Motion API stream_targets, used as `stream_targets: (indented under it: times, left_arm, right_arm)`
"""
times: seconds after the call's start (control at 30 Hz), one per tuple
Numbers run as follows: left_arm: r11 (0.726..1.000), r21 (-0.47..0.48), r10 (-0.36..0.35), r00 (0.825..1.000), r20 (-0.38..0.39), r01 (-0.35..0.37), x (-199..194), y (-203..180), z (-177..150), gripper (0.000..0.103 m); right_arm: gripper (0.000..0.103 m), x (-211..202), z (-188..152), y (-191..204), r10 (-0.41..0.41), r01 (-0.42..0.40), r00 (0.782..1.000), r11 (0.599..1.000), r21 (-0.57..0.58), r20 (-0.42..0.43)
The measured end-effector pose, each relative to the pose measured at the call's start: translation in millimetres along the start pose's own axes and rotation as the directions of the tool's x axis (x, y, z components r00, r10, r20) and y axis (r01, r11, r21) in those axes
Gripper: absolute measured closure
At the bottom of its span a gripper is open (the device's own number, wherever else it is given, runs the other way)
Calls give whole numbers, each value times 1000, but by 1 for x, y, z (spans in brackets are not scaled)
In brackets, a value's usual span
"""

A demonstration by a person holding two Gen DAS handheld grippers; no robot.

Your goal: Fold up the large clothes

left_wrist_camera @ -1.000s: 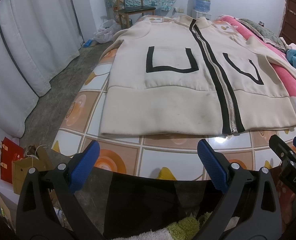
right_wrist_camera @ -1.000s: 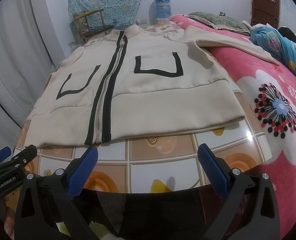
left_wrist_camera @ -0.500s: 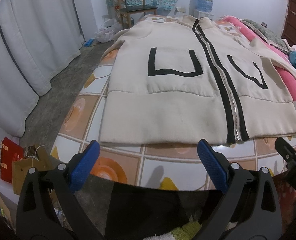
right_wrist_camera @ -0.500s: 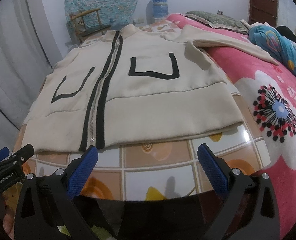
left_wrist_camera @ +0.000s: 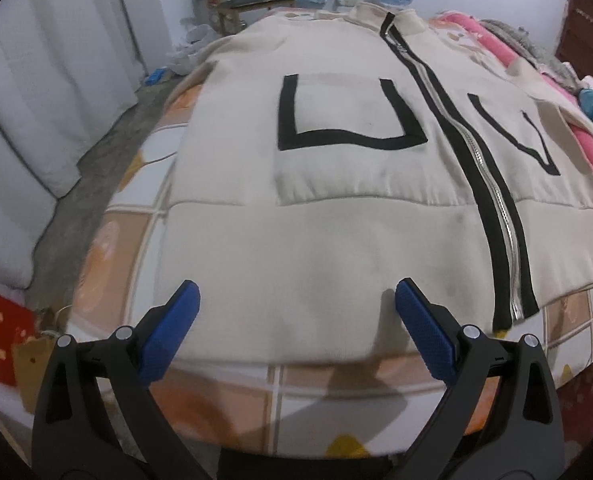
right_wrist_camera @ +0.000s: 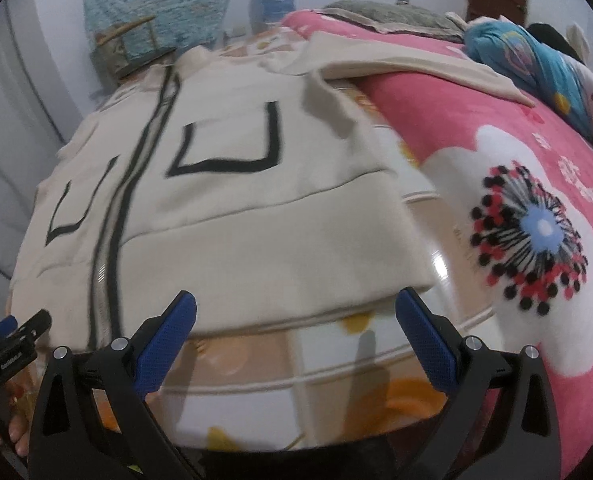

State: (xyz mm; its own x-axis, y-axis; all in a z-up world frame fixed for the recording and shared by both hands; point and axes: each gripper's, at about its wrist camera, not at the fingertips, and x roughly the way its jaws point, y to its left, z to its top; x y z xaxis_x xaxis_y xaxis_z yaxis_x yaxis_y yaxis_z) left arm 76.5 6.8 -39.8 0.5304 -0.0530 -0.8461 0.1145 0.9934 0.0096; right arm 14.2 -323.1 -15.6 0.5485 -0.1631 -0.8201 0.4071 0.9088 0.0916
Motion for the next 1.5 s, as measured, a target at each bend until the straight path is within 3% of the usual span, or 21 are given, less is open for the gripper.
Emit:
stream_targets:
  times: [0.1,0.3,0.43,0.53,0.67,0.7,0.77,0.87,0.97,1.03,1.13,1.23,1.5]
  left_arm:
    - [999,-1,-51,998,32,51,8,4,2,8]
    - [998,48,-30,999,28,28,13,-3,6,8]
    - [998,42,-45,999,15,44,12,2,10,8]
    - [998,-16,-52,995,88,54,0,21,12,8]
    - [993,-118,24,992,127,-9,-4,56,19,8]
    - [989,-145,52,993,108,-36,0,67,20,12]
    - [979,-194,82,995,65,-68,9,83,22,31]
    - [970,-239,57,997,43,-45,18,95,22,37]
    - [980,-195,59,996,65,-45,19,87,22,52]
    - [985,-166,56,995,79,-42,20,77,21,72]
    - [991,-119,67,994,91,-56,18,64,24,88]
    - [995,-70,80,990,118,-72,8,54,28,95]
    - [998,-33,64,981,182,-58,-31,51,18,97]
  right_arm:
    - [6,3,11,-15,0,0,1000,1000,23,9]
    - [6,17,32,-34,9,-9,1000,999,39,12]
    - [19,32,37,-36,23,-22,1000,999,23,-17]
    - [27,37,38,-36,14,-14,1000,1000,12,-22]
    - [39,39,39,-39,-12,12,1000,1000,-13,-10]
    - [46,41,41,-40,-16,16,1000,1000,-16,-11]
    - [56,45,44,-41,-22,22,1000,999,-29,-4]
    - [66,51,50,-39,-11,11,1000,999,-50,-2]
    - [70,58,54,-37,-6,6,1000,997,-74,-2]
    - [82,59,57,-37,0,0,1000,997,-84,-3]
    - [94,55,60,-42,43,-44,999,997,-68,-11]
    - [97,45,59,-45,71,-71,998,996,-63,-3]
    - [98,6,37,-52,136,-134,990,989,-56,35]
